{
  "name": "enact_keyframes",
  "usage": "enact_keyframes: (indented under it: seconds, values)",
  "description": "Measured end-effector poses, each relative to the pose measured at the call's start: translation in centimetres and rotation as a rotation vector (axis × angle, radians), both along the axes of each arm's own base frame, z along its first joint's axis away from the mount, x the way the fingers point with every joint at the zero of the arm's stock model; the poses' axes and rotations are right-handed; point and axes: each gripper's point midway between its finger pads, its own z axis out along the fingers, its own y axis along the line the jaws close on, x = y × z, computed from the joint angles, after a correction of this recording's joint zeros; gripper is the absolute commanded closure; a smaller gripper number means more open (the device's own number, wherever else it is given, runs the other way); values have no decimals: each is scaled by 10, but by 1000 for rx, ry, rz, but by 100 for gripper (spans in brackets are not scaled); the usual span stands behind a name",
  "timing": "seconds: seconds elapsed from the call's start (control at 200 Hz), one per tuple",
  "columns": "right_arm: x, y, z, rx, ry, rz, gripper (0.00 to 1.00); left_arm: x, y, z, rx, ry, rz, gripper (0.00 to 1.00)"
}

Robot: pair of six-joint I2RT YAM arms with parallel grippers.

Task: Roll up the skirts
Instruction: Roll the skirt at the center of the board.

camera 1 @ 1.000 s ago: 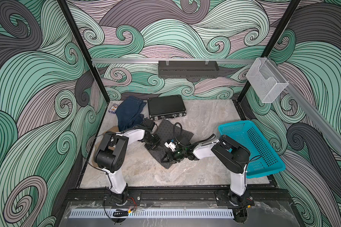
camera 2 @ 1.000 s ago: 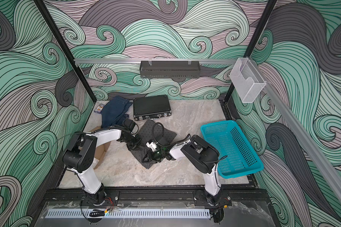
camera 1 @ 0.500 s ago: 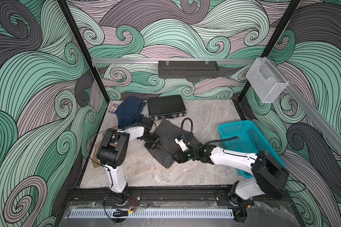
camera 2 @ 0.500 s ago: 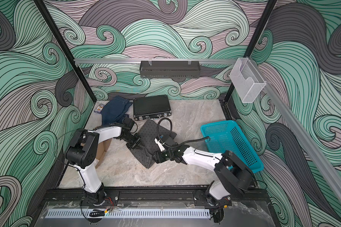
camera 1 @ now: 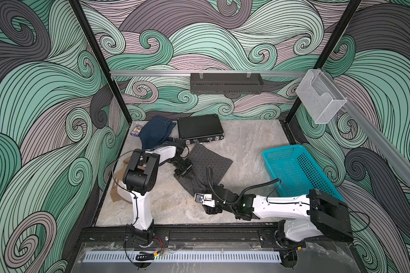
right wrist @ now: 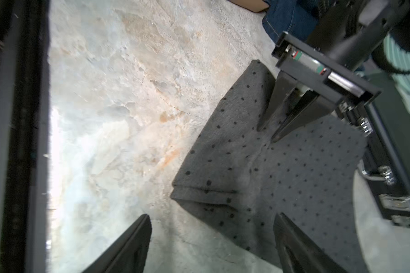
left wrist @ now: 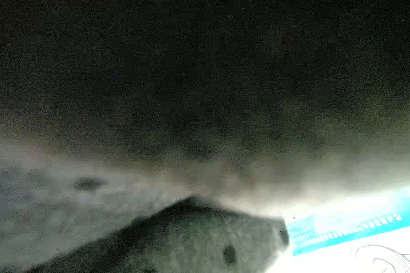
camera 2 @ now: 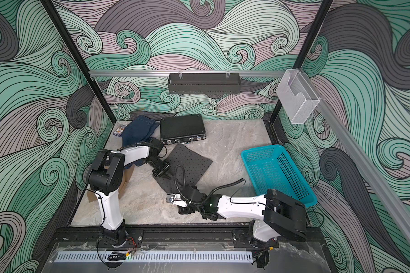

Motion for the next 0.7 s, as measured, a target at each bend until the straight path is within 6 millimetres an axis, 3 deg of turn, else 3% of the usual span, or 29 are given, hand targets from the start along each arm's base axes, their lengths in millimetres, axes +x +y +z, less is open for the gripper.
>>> enact_keyframes:
  seconds: [0.055, 0.08, 0.135, 0.37, 0.701]
  values:
    - [4, 2, -4, -36, -64, 30, 15, 0, -1, 0, -4, 2, -5, 75]
    - [5, 3, -6, -52, -86, 40, 7, 0, -1, 0, -5, 2, -7, 75]
    - [8, 5, -13, -84, -130, 60, 3, 0, -1, 0, -11, 1, -12, 75]
    - [18, 2, -39, -154, -215, 97, 3, -1, -1, 0, -17, -6, -26, 75]
    - [30, 4, -40, -102, -182, 99, 1, 0, -2, 1, -27, -11, -32, 72]
